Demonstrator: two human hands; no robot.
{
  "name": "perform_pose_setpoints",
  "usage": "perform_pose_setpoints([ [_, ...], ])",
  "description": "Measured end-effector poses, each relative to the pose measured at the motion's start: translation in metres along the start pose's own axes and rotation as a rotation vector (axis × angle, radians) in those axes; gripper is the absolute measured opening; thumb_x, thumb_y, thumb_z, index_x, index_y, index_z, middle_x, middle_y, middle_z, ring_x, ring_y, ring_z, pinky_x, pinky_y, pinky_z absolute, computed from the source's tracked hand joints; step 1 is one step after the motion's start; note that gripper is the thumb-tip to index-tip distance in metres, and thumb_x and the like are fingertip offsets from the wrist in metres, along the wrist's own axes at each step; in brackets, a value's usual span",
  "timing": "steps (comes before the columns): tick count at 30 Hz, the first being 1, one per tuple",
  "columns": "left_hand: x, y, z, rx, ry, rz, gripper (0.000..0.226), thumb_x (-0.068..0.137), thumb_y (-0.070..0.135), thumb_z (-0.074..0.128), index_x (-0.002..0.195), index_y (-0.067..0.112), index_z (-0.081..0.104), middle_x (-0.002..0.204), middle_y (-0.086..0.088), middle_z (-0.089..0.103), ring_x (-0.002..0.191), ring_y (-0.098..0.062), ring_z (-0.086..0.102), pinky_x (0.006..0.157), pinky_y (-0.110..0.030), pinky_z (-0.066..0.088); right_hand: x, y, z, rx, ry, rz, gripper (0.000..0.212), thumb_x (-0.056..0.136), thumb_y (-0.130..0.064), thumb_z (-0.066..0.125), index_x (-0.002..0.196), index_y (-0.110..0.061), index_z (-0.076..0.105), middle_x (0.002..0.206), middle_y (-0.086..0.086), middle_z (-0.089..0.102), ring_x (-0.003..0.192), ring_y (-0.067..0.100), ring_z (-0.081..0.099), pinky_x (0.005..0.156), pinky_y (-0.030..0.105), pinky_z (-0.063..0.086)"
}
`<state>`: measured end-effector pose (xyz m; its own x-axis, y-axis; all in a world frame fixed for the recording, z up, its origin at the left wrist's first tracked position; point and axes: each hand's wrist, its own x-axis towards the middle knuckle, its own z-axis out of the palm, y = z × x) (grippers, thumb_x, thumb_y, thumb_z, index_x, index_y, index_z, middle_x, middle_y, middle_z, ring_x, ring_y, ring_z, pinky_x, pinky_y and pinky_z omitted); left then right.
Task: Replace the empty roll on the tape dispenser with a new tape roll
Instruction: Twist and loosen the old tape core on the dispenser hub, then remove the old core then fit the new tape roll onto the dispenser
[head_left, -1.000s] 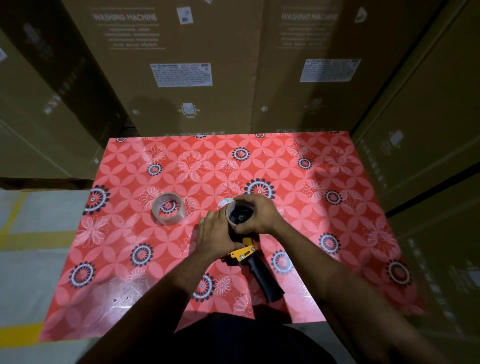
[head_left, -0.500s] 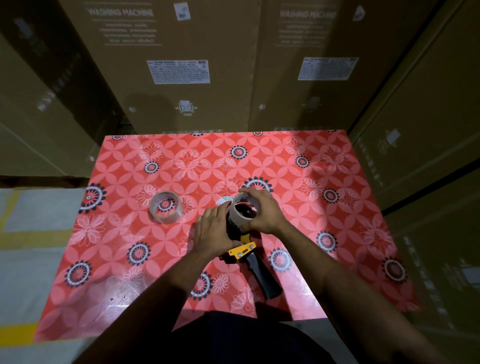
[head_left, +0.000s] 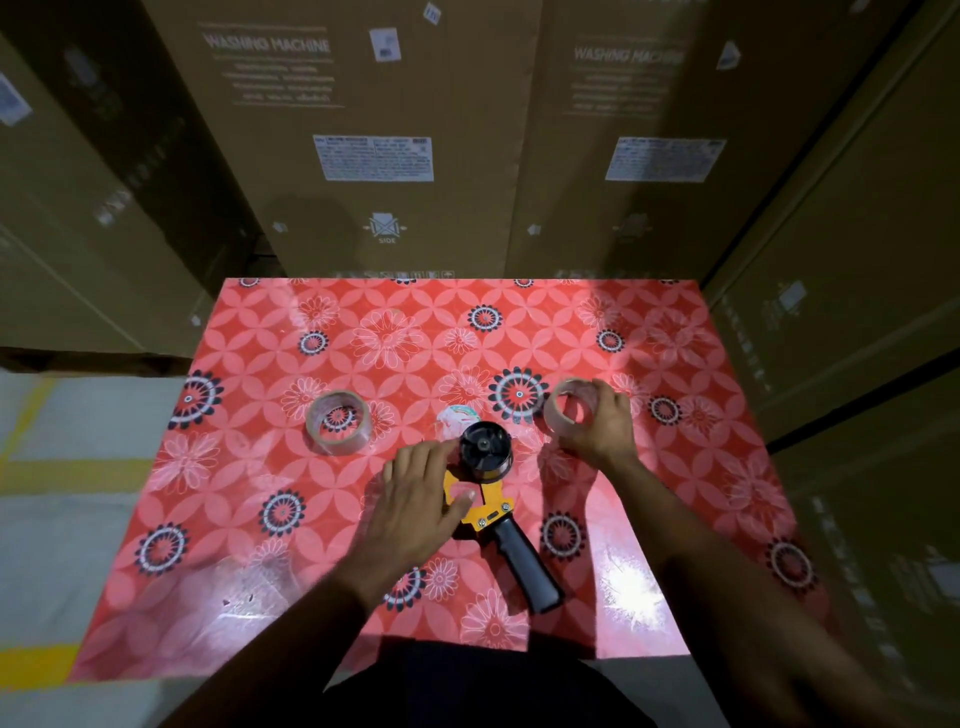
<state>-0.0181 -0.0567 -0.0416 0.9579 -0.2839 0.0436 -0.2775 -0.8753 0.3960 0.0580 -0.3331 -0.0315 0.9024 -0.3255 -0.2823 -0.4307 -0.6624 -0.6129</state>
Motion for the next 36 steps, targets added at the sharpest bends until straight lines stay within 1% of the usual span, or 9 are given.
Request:
perform_pose_setpoints([
  [2, -0.016, -0.005, 0.002, 0.019, 0.015, -0.004, 0.057, 0.094, 0.055, 0.05, 0.14, 0.022, 0.04, 0.13, 0.001, 0.047, 0.117, -0.019, 0.041, 0.096, -0.036, 0.037, -0.008, -0.003, 0.0, -0.014, 0.044, 0.007, 0.104, 0.066, -0.037, 0.088, 0.152, -0.019, 0.031, 0.144, 0.016, 0.036, 0.133, 0.034, 0.038, 0.11, 0.048, 0.041],
  [5, -0.032, -0.014, 0.009, 0.014, -0.007, 0.003, 0.057, 0.095, 0.055, 0.047, 0.141, 0.021, 0.039, 0.138, 0.001, 0.043, 0.127, -0.019, 0.039, 0.103, -0.041, 0.04, -0.037, -0.013, 0.007, -0.07, 0.139, -0.268, 0.071, 0.077, -0.031, 0.076, 0.14, -0.024, 0.044, 0.141, 0.009, 0.043, 0.127, 0.027, 0.046, 0.104, 0.044, 0.046],
  [8, -0.033, -0.02, 0.015, 0.022, -0.035, -0.028, 0.057, 0.098, 0.052, 0.041, 0.145, 0.02, 0.036, 0.146, -0.001, 0.041, 0.134, -0.019, 0.035, 0.109, -0.046, 0.04, -0.085, -0.016, 0.029, -0.168, -0.102, -0.598, 0.058, 0.087, -0.026, 0.063, 0.142, -0.023, 0.045, 0.147, 0.006, 0.045, 0.125, 0.024, 0.053, 0.097, 0.034, 0.049],
  [10, -0.032, -0.021, 0.017, 0.034, -0.049, -0.023, 0.055, 0.099, 0.051, 0.04, 0.146, 0.021, 0.035, 0.147, -0.002, 0.04, 0.136, -0.019, 0.035, 0.11, -0.046, 0.039, -0.104, -0.008, 0.052, -0.344, -0.197, -0.838, 0.062, 0.094, -0.042, 0.055, 0.15, -0.022, 0.038, 0.157, 0.006, 0.038, 0.143, 0.024, 0.037, 0.117, 0.042, 0.032],
  [12, -0.031, -0.022, 0.016, 0.038, -0.058, -0.012, 0.054, 0.1, 0.051, 0.039, 0.146, 0.022, 0.035, 0.148, 0.0, 0.039, 0.136, -0.018, 0.034, 0.111, -0.044, 0.039, -0.109, 0.002, 0.074, -0.462, -0.217, -0.94, 0.066, 0.099, -0.051, 0.043, 0.156, -0.022, 0.028, 0.165, 0.005, 0.025, 0.154, 0.024, 0.016, 0.124, 0.045, 0.015],
  [24, -0.029, -0.058, 0.004, 0.091, -0.065, -0.012, 0.072, 0.099, 0.042, 0.041, 0.159, 0.021, 0.008, 0.167, 0.002, 0.003, 0.153, -0.016, 0.006, 0.12, -0.037, 0.007, -0.093, -0.063, 0.131, -0.47, -0.064, -0.576, 0.062, 0.103, -0.044, 0.033, 0.155, -0.011, 0.03, 0.163, 0.02, 0.023, 0.153, 0.038, 0.013, 0.121, 0.054, 0.022],
  [27, -0.024, -0.081, -0.008, 0.138, -0.06, -0.034, 0.074, 0.097, 0.038, 0.048, 0.158, 0.017, 0.012, 0.167, -0.005, 0.013, 0.153, -0.025, 0.013, 0.121, -0.045, 0.011, -0.092, -0.067, 0.132, -0.492, -0.042, -0.564, 0.062, 0.103, -0.045, 0.028, 0.155, -0.011, 0.031, 0.163, 0.02, 0.024, 0.152, 0.038, 0.016, 0.12, 0.054, 0.025],
  [31, -0.002, -0.111, -0.03, 0.208, -0.084, -0.096, 0.068, 0.095, 0.027, 0.053, 0.154, 0.012, 0.022, 0.156, -0.011, 0.037, 0.145, -0.027, 0.029, 0.122, -0.045, 0.016, -0.093, -0.064, 0.124, -0.502, -0.137, -0.524, 0.063, 0.103, -0.047, 0.035, 0.157, -0.019, 0.022, 0.169, 0.012, 0.005, 0.154, 0.034, 0.006, 0.12, 0.05, 0.025],
  [36, 0.025, -0.13, -0.047, 0.173, -0.126, -0.094, 0.074, 0.083, -0.007, 0.049, 0.149, 0.024, 0.035, 0.108, -0.006, 0.068, 0.115, -0.029, 0.057, 0.116, -0.044, 0.027, -0.099, -0.074, 0.113, -0.446, -0.082, -0.546, 0.058, 0.1, -0.046, 0.045, 0.151, -0.022, 0.033, 0.164, 0.014, 0.021, 0.151, 0.034, 0.017, 0.119, 0.053, 0.021],
])
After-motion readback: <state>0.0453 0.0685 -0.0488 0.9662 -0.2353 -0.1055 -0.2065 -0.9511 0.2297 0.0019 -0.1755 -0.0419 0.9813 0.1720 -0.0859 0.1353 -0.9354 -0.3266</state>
